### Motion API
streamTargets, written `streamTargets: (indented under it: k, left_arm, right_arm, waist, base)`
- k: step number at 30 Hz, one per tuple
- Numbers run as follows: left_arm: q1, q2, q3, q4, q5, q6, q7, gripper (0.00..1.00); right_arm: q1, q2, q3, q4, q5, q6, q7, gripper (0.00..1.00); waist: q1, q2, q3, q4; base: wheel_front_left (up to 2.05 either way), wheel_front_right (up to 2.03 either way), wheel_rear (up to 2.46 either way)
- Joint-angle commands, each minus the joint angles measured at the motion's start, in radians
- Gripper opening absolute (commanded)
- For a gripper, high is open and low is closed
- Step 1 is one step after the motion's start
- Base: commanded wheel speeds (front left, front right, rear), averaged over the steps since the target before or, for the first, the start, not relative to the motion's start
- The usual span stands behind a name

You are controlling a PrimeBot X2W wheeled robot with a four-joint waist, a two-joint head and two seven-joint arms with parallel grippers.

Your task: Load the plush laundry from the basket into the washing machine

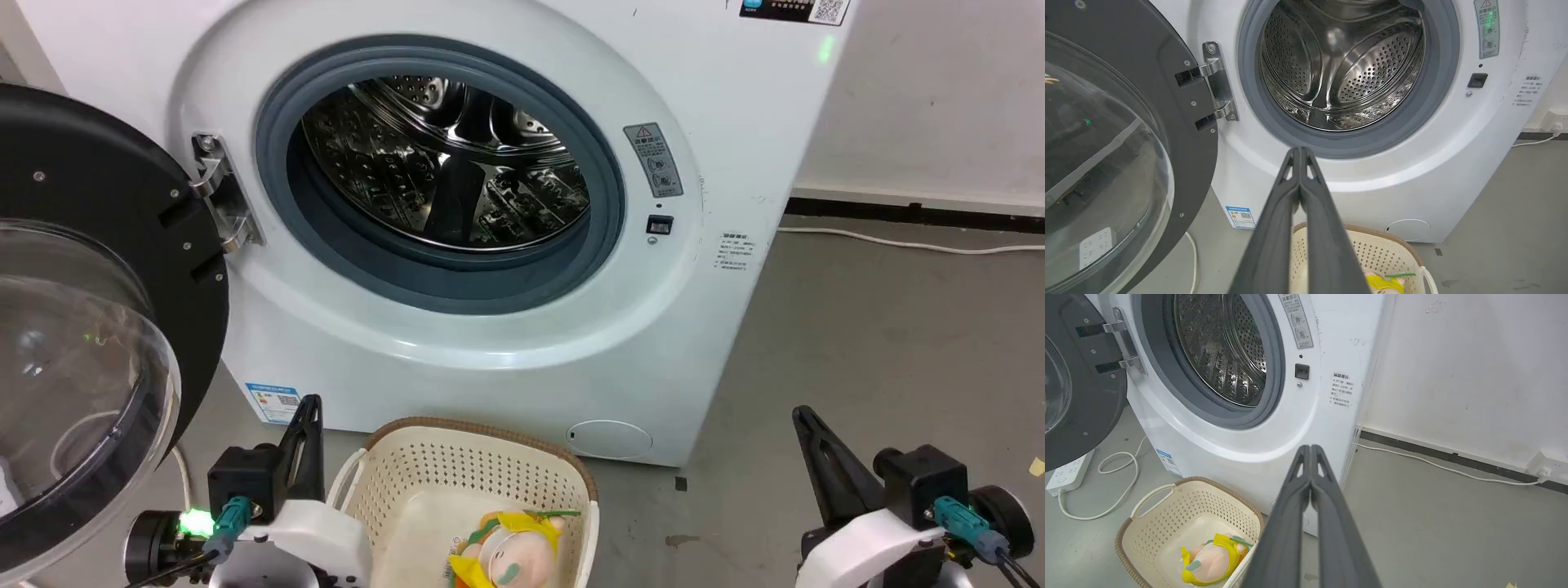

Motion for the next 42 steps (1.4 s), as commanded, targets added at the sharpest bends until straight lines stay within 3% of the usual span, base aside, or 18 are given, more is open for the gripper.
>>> streamTargets:
  k: [1,29,30,42]
  left_arm:
    - [0.015,0.000,0.000,-0.004,0.002,-0.004,0.000,0.00]
    - [0.000,0.000,0.000,0.000,0.000,0.000,0.000,0.00]
    - [0.000,0.000,-0.001,0.000,0.000,0.000,0.000,1.00]
    - [-0.001,0.000,-0.012,-0.001,-0.006,0.007,-0.015,1.00]
  right_arm:
    - [-0.012,0.000,0.000,0.002,-0.006,-0.001,0.000,0.00]
    - [0.000,0.000,0.000,0.000,0.000,0.000,0.000,0.00]
    - [0.000,0.000,0.000,0.000,0.001,0.000,0.000,1.00]
    - [0.002,0.000,-0.006,-0.005,0.018,0.000,-0.014,1.00]
  waist:
    - [0.0000,0.0000,0.000,0.000]
    - [0.0000,0.0000,0.000,0.000]
    - [0.0000,0.0000,0.000,0.000]
    - [0.0000,0.0000,0.006,-0.002]
  base:
    - [0.00,0.00,0.00]
    - [0.00,0.00,0.00]
    - [0.00,0.00,0.00]
    - [0.00,0.00,0.00]
